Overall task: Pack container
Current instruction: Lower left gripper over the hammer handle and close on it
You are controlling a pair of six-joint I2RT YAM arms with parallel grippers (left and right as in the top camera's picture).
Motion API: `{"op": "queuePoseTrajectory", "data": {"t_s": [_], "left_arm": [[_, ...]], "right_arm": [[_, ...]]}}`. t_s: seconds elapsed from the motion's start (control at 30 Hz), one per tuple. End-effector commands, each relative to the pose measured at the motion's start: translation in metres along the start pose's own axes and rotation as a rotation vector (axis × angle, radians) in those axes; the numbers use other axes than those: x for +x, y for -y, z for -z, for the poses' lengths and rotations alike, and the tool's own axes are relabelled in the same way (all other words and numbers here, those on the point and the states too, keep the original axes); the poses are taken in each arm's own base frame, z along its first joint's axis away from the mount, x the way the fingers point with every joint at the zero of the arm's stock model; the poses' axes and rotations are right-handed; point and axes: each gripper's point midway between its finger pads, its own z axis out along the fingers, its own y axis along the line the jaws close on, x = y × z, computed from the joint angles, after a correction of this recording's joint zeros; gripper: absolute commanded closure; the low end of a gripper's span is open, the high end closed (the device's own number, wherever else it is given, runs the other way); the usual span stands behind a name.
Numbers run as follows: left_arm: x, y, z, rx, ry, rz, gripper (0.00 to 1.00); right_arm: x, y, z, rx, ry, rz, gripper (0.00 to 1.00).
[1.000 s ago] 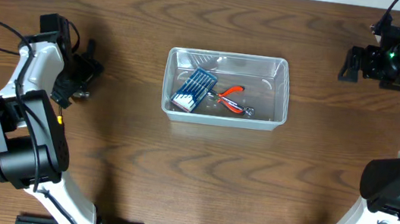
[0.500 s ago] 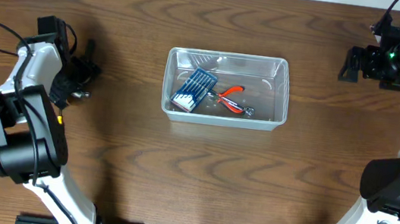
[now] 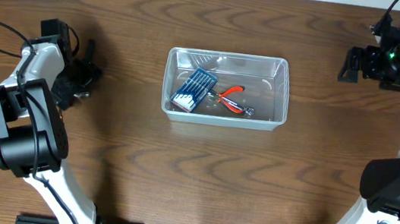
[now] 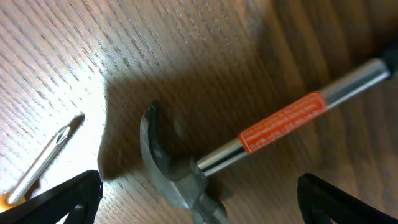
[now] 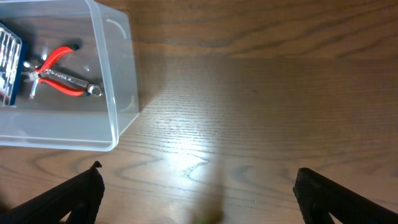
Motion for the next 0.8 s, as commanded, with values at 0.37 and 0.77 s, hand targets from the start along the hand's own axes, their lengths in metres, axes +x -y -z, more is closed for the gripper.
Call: {"op": "queuePoseTrajectory", "data": {"t_s": [0.37,0.77], "left_arm": [[0.005,-0.009,-0.015,-0.040,-0.033,-0.021,0.01],[0.009,-0.011,-0.015,-0.048,-0.049,-0.020,0.01]], "right_arm": [[0.002,-0.003,0.005,0.001,0.008,0.025,0.01],[0.003,-0.003,0.012,0.009,0.025,0.027,0.01]]}}
